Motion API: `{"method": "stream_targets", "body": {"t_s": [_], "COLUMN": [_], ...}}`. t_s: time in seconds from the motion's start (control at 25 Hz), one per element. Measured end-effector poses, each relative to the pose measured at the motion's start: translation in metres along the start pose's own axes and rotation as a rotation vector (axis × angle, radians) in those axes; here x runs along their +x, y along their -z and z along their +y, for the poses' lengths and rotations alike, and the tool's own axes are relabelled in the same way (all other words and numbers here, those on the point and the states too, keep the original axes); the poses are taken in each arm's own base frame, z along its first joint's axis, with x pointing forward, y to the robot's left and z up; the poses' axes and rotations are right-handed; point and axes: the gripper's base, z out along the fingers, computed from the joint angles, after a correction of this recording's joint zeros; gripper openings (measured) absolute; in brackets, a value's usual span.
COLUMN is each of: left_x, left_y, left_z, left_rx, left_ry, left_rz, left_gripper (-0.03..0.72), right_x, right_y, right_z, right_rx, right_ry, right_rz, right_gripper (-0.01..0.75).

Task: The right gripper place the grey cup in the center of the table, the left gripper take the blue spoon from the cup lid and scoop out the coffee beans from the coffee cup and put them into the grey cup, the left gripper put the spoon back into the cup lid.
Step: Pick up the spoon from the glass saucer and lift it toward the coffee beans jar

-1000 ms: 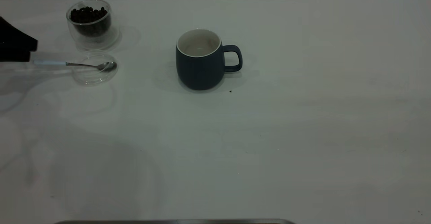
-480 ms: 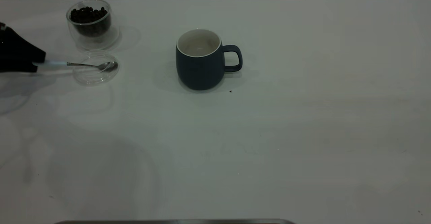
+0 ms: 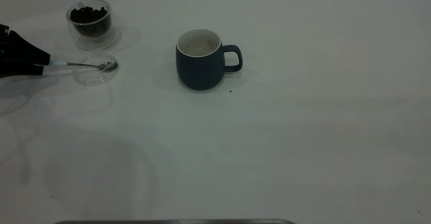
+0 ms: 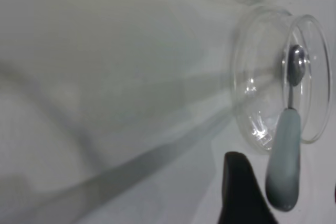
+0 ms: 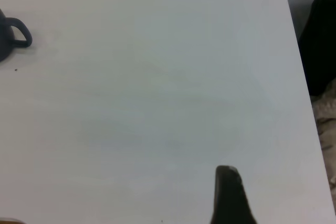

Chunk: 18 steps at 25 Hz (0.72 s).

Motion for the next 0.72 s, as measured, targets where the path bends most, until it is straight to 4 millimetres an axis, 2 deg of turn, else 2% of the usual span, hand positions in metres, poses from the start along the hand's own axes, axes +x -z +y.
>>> {"method": "stream_targets", "body": {"t_s": [0.4, 0.64, 0.72], "left_x": [0.0002, 0.0005, 0.0005], "left_y": [0.0000, -0.0002, -0.0002], "left_z": [-0.0005, -0.0007, -0.0025], "left_rx": [0.006, 0.010, 0.030], "left_ry": [0.000, 0.002, 0.004], "left_rz": [0.002, 0.004, 0.004], "left_gripper": [0.344, 0.196, 0.167], "right_x": [0.0000, 0.0000, 0.0000], "right_y": [0.0000, 0.0000, 0.0000], "right_z": [0.0000, 0.0000, 0.0000], "right_rx": [0.000, 0.000, 0.000], "right_ry": [0.000, 0.000, 0.000], "right_rz": [0.000, 0.000, 0.000], "right_gripper": [0.453, 0.453, 0.453]}}
